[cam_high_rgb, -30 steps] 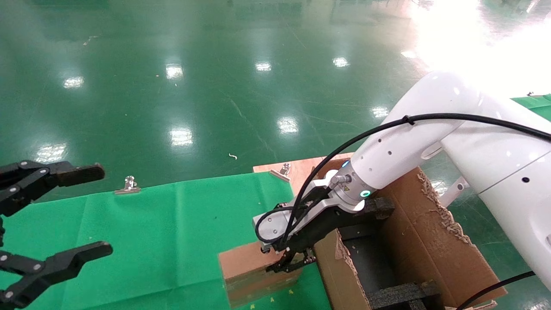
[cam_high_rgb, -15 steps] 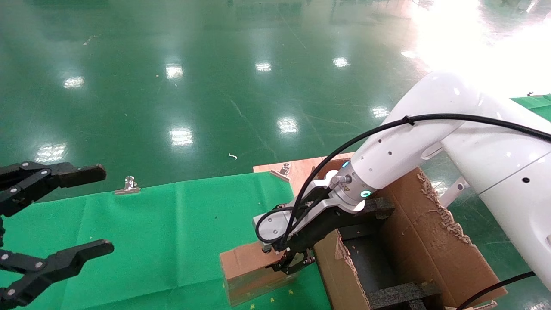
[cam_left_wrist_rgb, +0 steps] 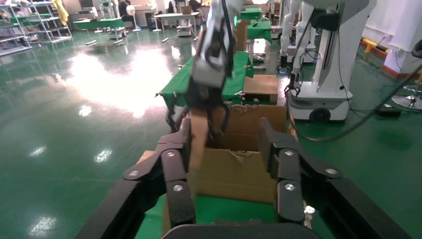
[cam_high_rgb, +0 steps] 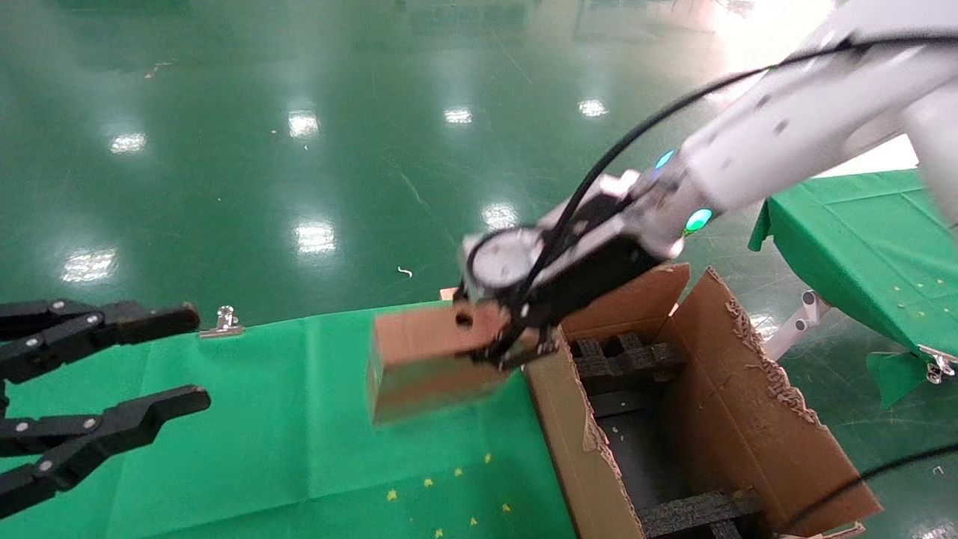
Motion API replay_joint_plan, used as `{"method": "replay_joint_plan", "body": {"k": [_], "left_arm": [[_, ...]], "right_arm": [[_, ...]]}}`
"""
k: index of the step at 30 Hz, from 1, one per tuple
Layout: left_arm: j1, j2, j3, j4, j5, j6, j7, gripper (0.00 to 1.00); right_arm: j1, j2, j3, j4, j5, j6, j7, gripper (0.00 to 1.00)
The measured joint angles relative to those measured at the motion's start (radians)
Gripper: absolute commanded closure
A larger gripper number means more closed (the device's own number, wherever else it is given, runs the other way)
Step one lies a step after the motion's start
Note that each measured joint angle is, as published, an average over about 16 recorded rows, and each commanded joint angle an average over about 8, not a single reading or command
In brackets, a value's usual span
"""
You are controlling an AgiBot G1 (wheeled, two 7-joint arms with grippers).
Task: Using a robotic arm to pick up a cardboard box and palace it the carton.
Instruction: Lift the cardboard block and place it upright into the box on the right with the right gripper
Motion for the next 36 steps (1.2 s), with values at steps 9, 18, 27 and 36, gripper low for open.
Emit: {"method": "replay_joint_plan", "body": {"k": [9, 18, 27, 36], "left_arm": [[0.0, 0.0, 0.0, 0.0, 0.0, 0.0, 0.0, 1.0], [0.0, 0.0, 0.0, 0.0, 0.0, 0.0, 0.0, 0.0], [0.0, 0.0, 0.0, 0.0, 0.0, 0.0, 0.0, 0.0], [0.0, 0.0, 0.0, 0.0, 0.0, 0.0, 0.0, 0.0]], "right_arm": [[0.182, 0.065, -0.106, -0.038, 0.103, -0.006, -0.033, 1.0], [0.311, 0.175, -0.25, -0.05, 0.179, -0.006, -0.057, 1.0], [0.407, 0.321, -0.401, -0.067, 0.208, -0.006, -0.082, 1.0], [0.468, 0.439, -0.55, -0.103, 0.194, -0.004, -0.086, 1.0]]}}
